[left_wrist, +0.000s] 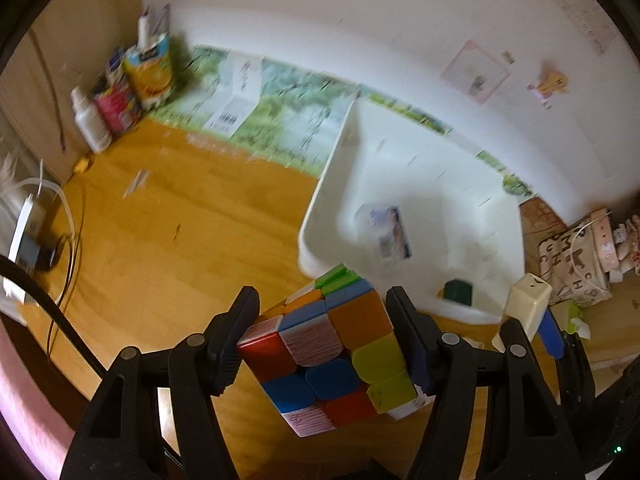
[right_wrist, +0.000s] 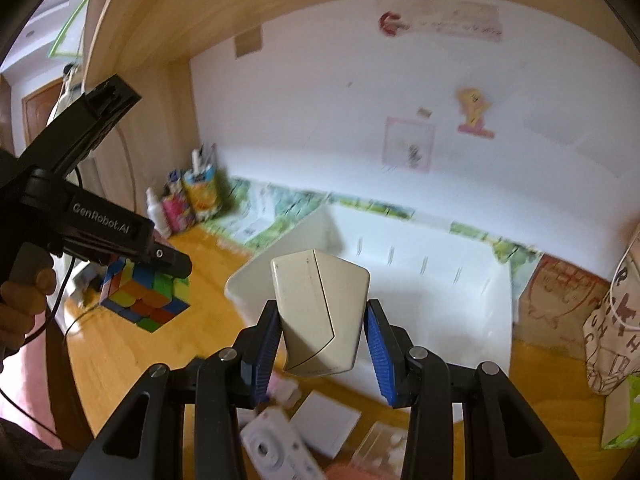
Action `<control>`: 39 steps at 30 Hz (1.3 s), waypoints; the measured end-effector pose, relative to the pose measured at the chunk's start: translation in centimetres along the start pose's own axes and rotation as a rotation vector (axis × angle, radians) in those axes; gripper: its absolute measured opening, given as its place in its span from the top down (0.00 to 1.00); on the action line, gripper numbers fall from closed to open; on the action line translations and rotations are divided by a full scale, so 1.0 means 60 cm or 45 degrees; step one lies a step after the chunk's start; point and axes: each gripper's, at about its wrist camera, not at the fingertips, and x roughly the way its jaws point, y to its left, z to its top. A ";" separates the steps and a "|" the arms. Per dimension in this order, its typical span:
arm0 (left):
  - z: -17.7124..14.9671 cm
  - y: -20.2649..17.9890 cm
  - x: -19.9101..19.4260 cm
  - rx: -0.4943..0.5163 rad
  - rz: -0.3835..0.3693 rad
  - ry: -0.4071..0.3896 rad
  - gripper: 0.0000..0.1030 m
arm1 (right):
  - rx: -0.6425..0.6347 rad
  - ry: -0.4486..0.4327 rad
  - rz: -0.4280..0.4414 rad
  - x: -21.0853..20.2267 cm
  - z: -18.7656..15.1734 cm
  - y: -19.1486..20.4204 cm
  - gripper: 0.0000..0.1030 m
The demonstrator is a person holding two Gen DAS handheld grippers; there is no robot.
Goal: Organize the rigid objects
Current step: 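Lift the cube with the left tool while the right tool carries the pouch over the bin, then release the cube from the left tool while the right tool releases the pouch into the bin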
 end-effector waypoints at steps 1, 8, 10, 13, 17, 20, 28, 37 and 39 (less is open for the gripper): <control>0.004 -0.004 -0.001 0.015 -0.009 -0.012 0.33 | 0.007 -0.007 -0.011 0.003 0.003 -0.004 0.59; 0.033 -0.039 -0.003 0.137 -0.107 -0.154 0.33 | 0.083 -0.061 -0.079 0.023 0.003 -0.034 0.59; 0.038 -0.047 0.002 0.160 -0.130 -0.179 0.33 | 0.091 -0.072 -0.099 0.028 0.000 -0.039 0.59; 0.045 -0.057 0.015 0.192 -0.169 -0.245 0.34 | 0.121 -0.066 -0.121 0.040 -0.005 -0.051 0.59; 0.050 -0.070 0.035 0.236 -0.173 -0.341 0.34 | 0.165 -0.071 -0.151 0.052 -0.014 -0.070 0.59; 0.055 -0.081 0.055 0.279 -0.135 -0.402 0.34 | 0.199 -0.052 -0.175 0.066 -0.023 -0.084 0.59; 0.065 -0.107 0.111 0.360 -0.040 -0.408 0.34 | 0.286 0.032 -0.197 0.107 -0.045 -0.113 0.59; 0.066 -0.119 0.139 0.411 -0.008 -0.369 0.34 | 0.325 0.102 -0.189 0.135 -0.056 -0.119 0.57; 0.066 -0.119 0.137 0.412 -0.007 -0.381 0.34 | 0.345 0.108 -0.179 0.137 -0.058 -0.121 0.50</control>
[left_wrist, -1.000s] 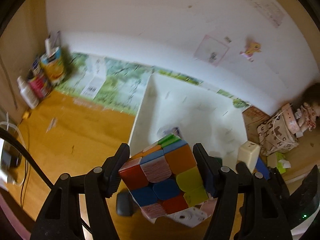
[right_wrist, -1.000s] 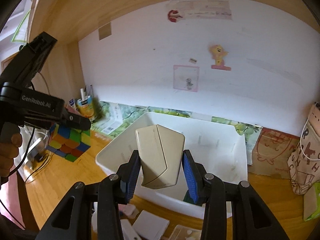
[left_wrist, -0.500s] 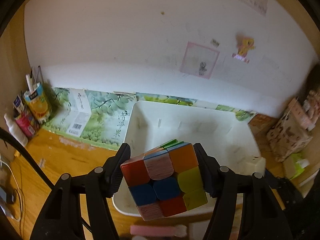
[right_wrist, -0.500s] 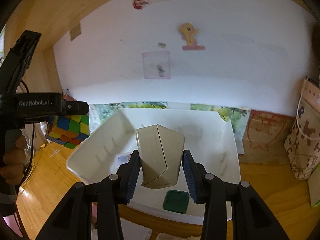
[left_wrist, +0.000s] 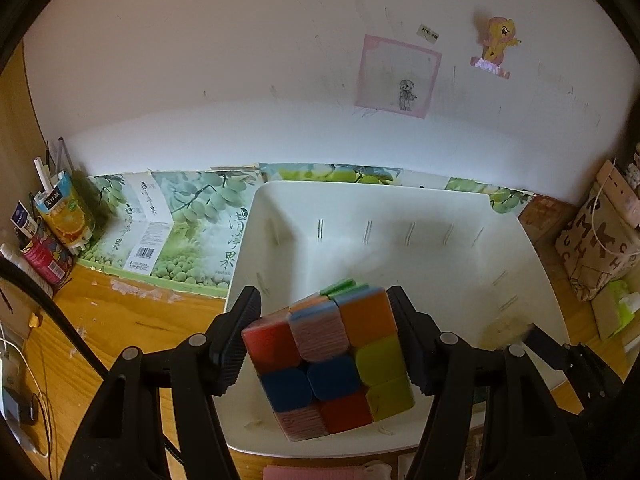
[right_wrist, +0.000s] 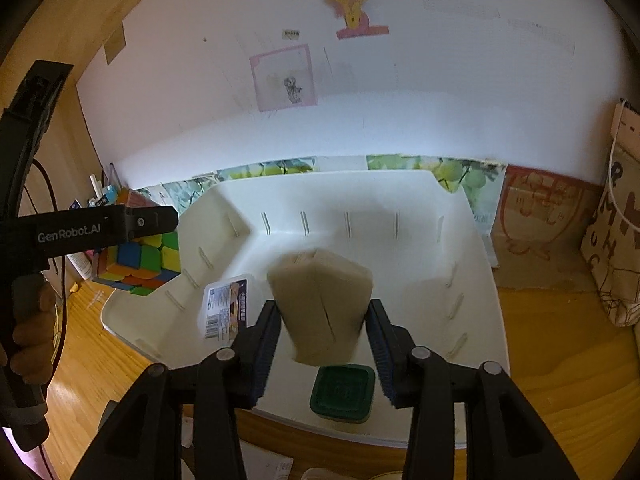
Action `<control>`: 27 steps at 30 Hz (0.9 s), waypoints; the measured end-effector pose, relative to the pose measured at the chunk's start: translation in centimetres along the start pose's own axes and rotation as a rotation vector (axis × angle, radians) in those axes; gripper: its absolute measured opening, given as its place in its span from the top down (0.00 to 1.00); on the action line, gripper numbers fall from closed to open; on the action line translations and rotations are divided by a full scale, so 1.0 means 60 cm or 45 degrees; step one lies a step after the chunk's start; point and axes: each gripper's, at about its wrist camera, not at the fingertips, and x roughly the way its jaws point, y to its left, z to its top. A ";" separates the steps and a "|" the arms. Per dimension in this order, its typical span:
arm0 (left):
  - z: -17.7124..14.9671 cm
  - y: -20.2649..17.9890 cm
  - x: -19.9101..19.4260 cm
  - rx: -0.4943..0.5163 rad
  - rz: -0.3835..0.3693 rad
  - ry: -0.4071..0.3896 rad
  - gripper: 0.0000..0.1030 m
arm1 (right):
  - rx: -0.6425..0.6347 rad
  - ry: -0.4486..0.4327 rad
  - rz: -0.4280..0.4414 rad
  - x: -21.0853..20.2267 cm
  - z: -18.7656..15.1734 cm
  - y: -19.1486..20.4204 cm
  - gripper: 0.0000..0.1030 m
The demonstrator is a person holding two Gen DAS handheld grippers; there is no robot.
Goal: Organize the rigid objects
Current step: 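Release the cube from the left tool while the right tool releases the pouch into the bin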
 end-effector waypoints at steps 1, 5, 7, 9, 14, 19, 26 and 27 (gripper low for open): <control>0.001 0.000 -0.004 0.007 0.005 -0.024 0.34 | 0.009 -0.001 0.004 0.000 0.000 -0.001 0.44; 0.005 -0.002 -0.016 0.040 0.008 -0.048 0.30 | 0.033 -0.013 0.002 -0.005 0.001 -0.003 0.31; 0.006 -0.001 -0.024 0.033 0.011 -0.056 0.26 | 0.040 -0.024 0.007 -0.011 0.002 -0.003 0.29; 0.007 0.000 -0.036 0.024 0.011 -0.073 0.24 | 0.044 -0.038 0.012 -0.021 0.004 -0.002 0.26; 0.011 0.000 -0.078 0.019 0.011 -0.129 0.23 | 0.048 -0.077 0.020 -0.050 0.010 -0.001 0.21; 0.007 0.001 -0.133 0.001 -0.003 -0.226 0.23 | 0.052 -0.141 0.014 -0.086 0.015 0.003 0.20; -0.011 0.010 -0.212 -0.046 -0.013 -0.345 0.23 | 0.082 -0.221 0.010 -0.149 0.012 0.007 0.19; -0.014 0.013 -0.218 -0.055 -0.011 -0.352 0.23 | 0.097 -0.233 0.014 -0.161 0.011 0.007 0.19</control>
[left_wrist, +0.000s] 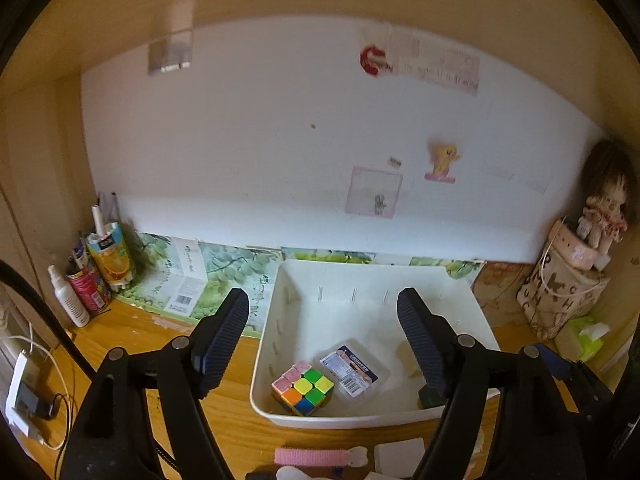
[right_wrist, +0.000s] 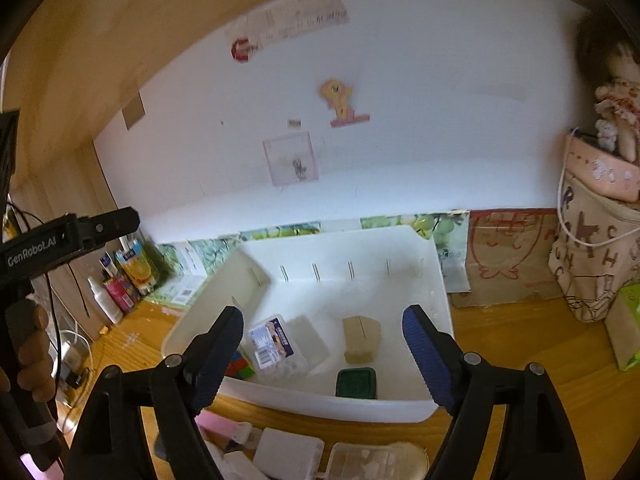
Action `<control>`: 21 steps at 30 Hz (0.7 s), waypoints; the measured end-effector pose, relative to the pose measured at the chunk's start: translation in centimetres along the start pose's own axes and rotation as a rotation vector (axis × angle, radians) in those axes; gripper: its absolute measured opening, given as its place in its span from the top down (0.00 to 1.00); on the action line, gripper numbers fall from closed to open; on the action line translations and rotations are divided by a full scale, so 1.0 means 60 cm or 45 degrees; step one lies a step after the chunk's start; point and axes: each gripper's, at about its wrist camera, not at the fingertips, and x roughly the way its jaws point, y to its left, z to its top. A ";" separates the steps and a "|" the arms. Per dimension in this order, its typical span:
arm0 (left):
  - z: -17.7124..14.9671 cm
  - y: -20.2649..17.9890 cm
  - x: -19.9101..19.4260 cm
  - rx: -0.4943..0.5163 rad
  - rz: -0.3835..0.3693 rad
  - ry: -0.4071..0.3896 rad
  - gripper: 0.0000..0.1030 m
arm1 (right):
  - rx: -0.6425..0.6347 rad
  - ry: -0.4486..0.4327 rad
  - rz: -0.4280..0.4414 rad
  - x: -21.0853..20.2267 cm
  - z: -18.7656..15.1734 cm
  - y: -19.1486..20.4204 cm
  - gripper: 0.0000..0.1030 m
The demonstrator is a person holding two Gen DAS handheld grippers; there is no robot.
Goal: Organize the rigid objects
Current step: 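Move both tools back toward the white photo device and remaining items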
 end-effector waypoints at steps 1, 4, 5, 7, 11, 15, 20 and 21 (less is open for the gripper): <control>-0.003 0.003 -0.008 -0.012 0.003 -0.004 0.23 | 0.013 -0.008 0.004 -0.010 0.000 0.000 0.19; -0.014 0.012 -0.028 -0.064 0.008 0.014 0.23 | 0.065 -0.015 0.023 -0.033 -0.001 -0.005 0.19; -0.021 0.016 -0.034 -0.086 0.013 0.028 0.23 | 0.084 -0.014 0.031 -0.041 -0.001 -0.007 0.19; -0.035 0.020 -0.043 -0.113 0.023 0.048 0.23 | 0.127 -0.005 0.047 -0.051 -0.006 -0.014 0.19; -0.066 0.023 -0.060 -0.149 0.041 0.094 0.22 | 0.172 0.057 0.053 -0.060 -0.025 -0.024 0.19; -0.099 0.025 -0.074 -0.192 0.074 0.141 0.23 | 0.201 0.136 0.060 -0.064 -0.052 -0.032 0.19; -0.137 0.026 -0.084 -0.268 0.129 0.185 0.23 | 0.220 0.248 0.083 -0.062 -0.088 -0.039 0.19; -0.147 0.026 -0.086 -0.285 0.143 0.201 0.23 | 0.220 0.273 0.091 -0.060 -0.094 -0.040 0.19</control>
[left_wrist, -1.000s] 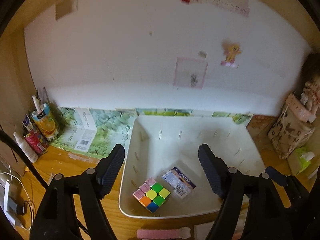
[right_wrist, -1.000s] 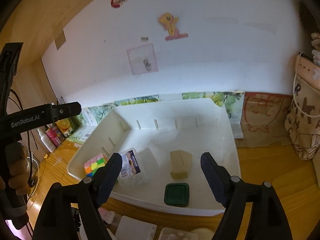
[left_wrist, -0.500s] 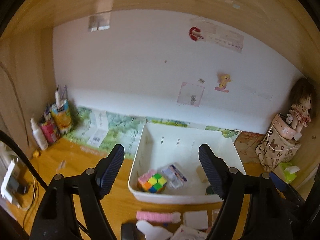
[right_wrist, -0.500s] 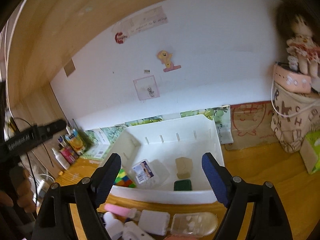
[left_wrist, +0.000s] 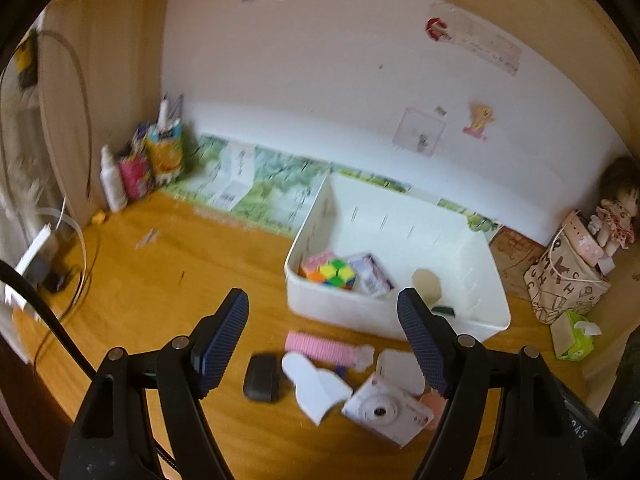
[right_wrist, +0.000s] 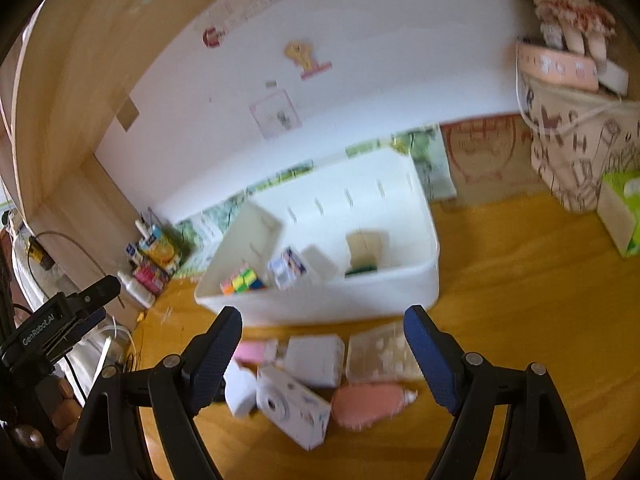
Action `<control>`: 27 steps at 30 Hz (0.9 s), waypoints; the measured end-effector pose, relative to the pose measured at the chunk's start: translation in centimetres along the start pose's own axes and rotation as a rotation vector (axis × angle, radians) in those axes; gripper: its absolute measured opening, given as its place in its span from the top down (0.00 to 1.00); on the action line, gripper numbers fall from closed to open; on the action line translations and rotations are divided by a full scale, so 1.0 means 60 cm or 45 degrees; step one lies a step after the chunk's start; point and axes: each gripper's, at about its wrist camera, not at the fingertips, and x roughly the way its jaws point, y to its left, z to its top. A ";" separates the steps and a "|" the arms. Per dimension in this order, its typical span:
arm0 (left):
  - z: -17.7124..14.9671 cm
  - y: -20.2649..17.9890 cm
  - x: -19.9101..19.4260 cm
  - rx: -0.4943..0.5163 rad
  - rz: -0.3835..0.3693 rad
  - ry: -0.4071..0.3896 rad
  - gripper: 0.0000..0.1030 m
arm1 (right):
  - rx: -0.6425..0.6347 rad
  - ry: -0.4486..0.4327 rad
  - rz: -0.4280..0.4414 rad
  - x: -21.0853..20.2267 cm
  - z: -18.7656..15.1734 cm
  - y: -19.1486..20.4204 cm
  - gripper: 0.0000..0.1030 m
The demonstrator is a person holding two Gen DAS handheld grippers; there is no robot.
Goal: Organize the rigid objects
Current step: 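Move both tools back toward the white photo device and remaining items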
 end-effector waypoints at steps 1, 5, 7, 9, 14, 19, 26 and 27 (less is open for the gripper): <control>-0.007 0.001 0.001 -0.011 0.012 0.011 0.23 | 0.001 0.026 0.004 0.003 -0.006 -0.002 0.19; -0.039 0.007 0.006 -0.066 0.054 0.079 0.23 | 0.004 0.117 0.028 0.010 -0.030 -0.010 0.19; -0.056 0.008 0.008 -0.082 0.076 0.119 0.23 | 0.006 0.164 0.041 0.016 -0.042 -0.013 0.19; -0.071 0.012 0.012 -0.096 0.097 0.167 0.23 | 0.014 0.214 0.054 0.022 -0.053 -0.016 0.19; -0.093 0.016 0.021 -0.089 0.124 0.281 0.22 | 0.060 0.309 0.091 0.044 -0.069 -0.022 0.19; -0.100 0.024 0.036 -0.058 0.149 0.384 0.19 | 0.120 0.384 0.115 0.067 -0.078 -0.020 0.19; -0.095 0.051 0.081 -0.024 0.209 0.543 0.19 | 0.159 0.449 0.077 0.089 -0.084 -0.001 0.19; -0.093 0.057 0.089 -0.024 0.210 0.566 0.19 | 0.164 0.460 0.063 0.092 -0.085 0.002 0.19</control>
